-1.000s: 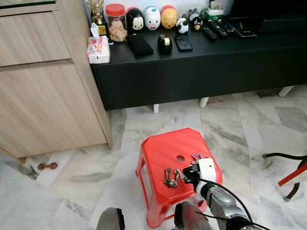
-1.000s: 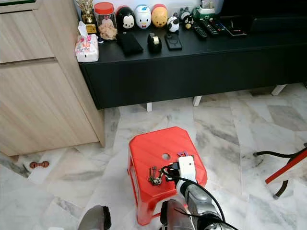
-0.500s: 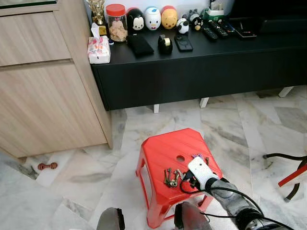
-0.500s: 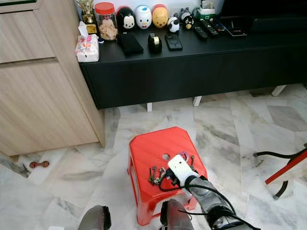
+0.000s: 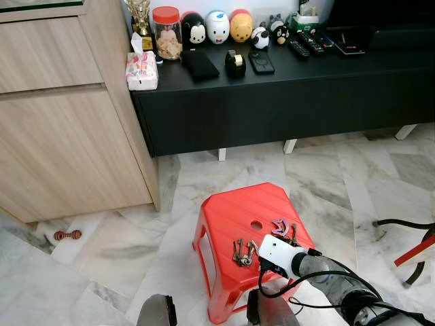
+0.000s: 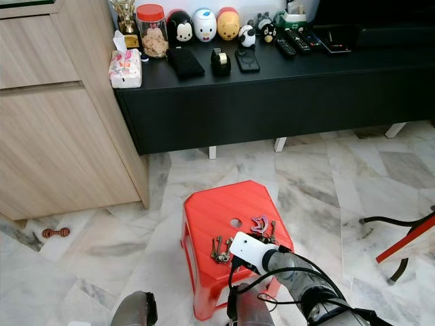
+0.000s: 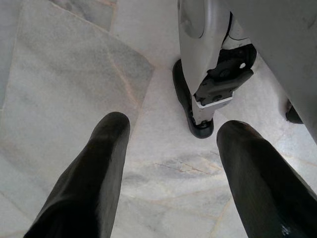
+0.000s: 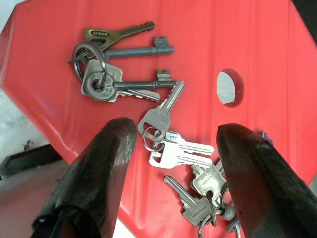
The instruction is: Hang keys on a hook
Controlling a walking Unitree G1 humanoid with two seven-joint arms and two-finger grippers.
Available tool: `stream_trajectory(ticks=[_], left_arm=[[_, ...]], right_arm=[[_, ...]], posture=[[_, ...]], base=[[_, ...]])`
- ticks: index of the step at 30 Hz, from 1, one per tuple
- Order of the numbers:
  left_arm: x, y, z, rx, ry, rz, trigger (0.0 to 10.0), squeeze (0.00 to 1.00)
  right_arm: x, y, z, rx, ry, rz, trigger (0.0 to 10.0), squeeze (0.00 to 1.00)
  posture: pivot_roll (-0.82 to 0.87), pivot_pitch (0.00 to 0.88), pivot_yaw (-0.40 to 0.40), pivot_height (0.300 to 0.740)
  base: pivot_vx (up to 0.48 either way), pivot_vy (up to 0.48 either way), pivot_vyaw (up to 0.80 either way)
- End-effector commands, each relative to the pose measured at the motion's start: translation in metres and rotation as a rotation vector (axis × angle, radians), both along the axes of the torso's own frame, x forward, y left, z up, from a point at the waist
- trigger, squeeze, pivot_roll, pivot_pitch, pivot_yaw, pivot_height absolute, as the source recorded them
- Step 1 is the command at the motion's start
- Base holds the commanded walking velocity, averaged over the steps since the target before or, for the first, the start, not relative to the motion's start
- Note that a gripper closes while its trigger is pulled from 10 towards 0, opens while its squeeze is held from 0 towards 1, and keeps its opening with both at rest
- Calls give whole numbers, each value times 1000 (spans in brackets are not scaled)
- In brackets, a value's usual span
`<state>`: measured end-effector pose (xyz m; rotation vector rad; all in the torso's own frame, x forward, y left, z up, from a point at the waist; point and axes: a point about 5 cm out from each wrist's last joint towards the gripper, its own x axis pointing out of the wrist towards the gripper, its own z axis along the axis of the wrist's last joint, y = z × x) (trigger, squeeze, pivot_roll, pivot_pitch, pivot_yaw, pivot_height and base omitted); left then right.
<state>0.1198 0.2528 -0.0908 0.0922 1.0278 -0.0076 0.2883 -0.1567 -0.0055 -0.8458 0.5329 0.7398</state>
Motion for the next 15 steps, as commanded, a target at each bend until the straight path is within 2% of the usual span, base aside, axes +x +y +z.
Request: stream_trajectory(ticks=[1,5,15], left_arm=[[-10,1,-3,11,39,-22,10000,0],[-12,1,-3,12,41,-22,10000,0],[-23,3,-5,16,57,-22,10000,0]], right_arm=[[-1,-2,-2,-27,7,5,10000,0],[0,-2,-3,-18,9,-48,10000,0],[-6,-2,-10,-40,11,-70,10000,0]], posture=[[32,128,-64,625],[32,133,-63,625],[42,177,-61,625]], base=[[0,0,0],[0,0,0],[0,0,0]])
